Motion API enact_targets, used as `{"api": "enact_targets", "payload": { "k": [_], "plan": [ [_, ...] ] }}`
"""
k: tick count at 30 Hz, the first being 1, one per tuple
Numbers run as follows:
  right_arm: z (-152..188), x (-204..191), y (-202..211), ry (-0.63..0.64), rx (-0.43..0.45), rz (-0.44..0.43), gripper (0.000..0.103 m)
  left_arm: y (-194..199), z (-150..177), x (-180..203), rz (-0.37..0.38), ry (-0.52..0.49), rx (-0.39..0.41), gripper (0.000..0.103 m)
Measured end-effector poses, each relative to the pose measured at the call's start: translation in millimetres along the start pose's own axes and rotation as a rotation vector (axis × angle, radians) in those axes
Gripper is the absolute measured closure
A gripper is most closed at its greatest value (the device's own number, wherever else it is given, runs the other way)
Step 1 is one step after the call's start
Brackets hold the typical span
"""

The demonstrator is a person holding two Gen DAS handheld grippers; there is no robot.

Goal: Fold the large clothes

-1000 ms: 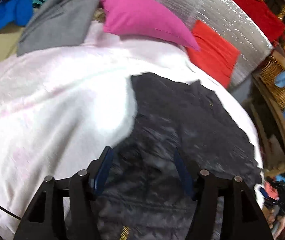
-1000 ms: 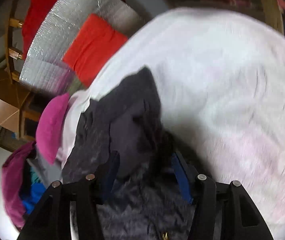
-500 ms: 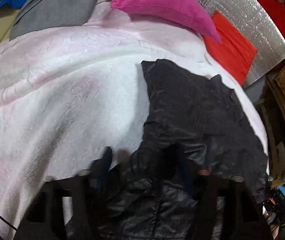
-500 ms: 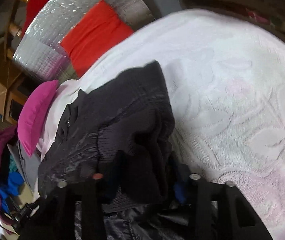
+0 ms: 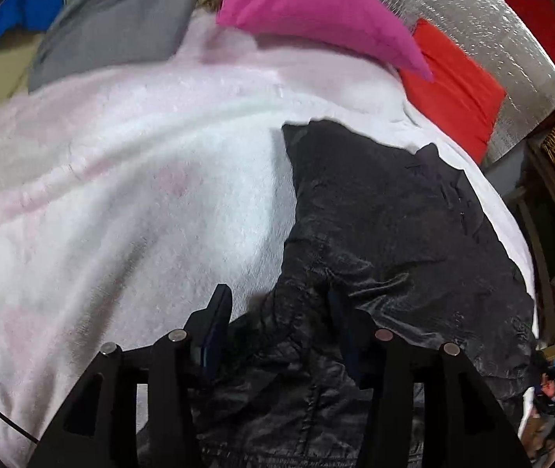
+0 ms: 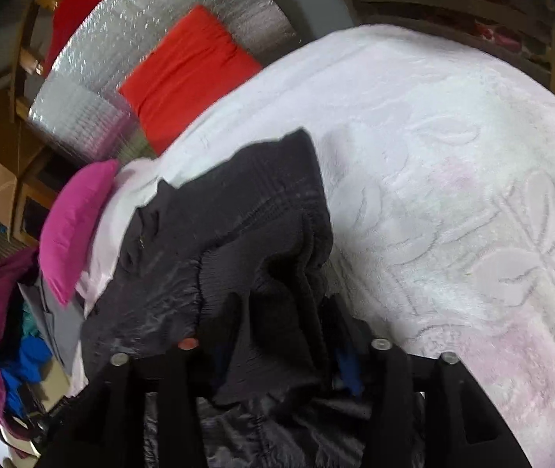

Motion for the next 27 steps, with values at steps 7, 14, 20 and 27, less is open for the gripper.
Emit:
{"api": "enact_targets", "payload": {
  "k": [7, 14, 20, 27],
  "plan": [
    [-10.3, -4.6, 18.3, 0.017, 0.123, -0.025, 0.030, 12.1, -6.9, 22.9, 0.004, -0.064, 0.096, 0.040],
    [-2.3, 3.0, -31.9, 0.024, 0.018, 0.005, 0.059, -13.8, 1.9, 35.7, -0.059, -0.131, 0.031, 0.040],
    [-3.0, -18.8, -13.1, 0.114, 0.108, 0.016, 0.067, -1.8, -3.3, 33.0, -0.044, -0.107, 0.081, 0.040],
    [-3.3, 2.5, -21.3, 0.021, 0.035, 0.025, 0.062, -12.5, 1.2, 33.7, -0.071, -0.131, 0.032, 0.040]
  ]
}}
Point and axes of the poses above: each gripper's, at about its wrist camera, not at the fingertips, and y roughly against the way its jaws point, x to its right, z to its underside, the point moved 3 cm from there along -y, roughly the way its jaws point, and after that the axes turned 11 degrees about -z, right-handed, at the moved point
